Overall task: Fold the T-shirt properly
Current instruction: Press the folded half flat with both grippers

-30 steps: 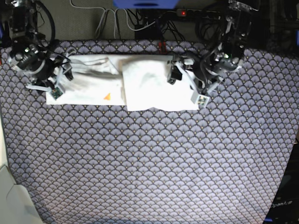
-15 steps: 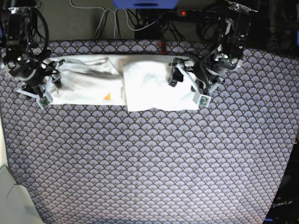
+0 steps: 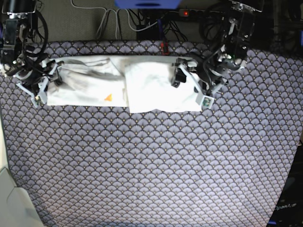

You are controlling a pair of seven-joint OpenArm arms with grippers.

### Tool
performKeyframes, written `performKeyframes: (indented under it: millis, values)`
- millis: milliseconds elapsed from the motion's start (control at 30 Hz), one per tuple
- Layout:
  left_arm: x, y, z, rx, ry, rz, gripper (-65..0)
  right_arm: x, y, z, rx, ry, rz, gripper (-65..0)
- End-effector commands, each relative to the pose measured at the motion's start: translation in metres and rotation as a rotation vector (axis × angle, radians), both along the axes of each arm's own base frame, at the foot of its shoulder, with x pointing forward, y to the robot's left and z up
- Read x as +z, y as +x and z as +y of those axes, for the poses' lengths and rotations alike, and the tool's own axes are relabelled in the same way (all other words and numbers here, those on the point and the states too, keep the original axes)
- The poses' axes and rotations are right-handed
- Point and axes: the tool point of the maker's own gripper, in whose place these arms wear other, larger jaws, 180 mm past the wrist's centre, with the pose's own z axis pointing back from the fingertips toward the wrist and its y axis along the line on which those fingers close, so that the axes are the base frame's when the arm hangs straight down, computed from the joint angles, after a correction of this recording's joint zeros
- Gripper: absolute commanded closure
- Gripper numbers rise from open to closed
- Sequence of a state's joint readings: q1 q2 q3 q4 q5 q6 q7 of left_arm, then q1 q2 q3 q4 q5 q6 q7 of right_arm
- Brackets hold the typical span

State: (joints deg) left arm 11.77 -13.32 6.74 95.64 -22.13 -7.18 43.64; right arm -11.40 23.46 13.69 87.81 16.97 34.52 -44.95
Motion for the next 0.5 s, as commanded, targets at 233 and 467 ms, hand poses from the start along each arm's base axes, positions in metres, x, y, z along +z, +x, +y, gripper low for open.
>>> performKeyframes:
  millis: [233,467]
  values:
    - [0.006,0.003,0.001,-0.001,0.004,-0.017,-46.8,-0.002,0.003,-0.012,-0.021,-0.015,0.01,-34.9]
    - [0.006,0.003,0.001,-0.001,-0.001,-0.016,-46.7,-0.011,-0.004,0.002,-0.027,0.021,0.025,-34.3]
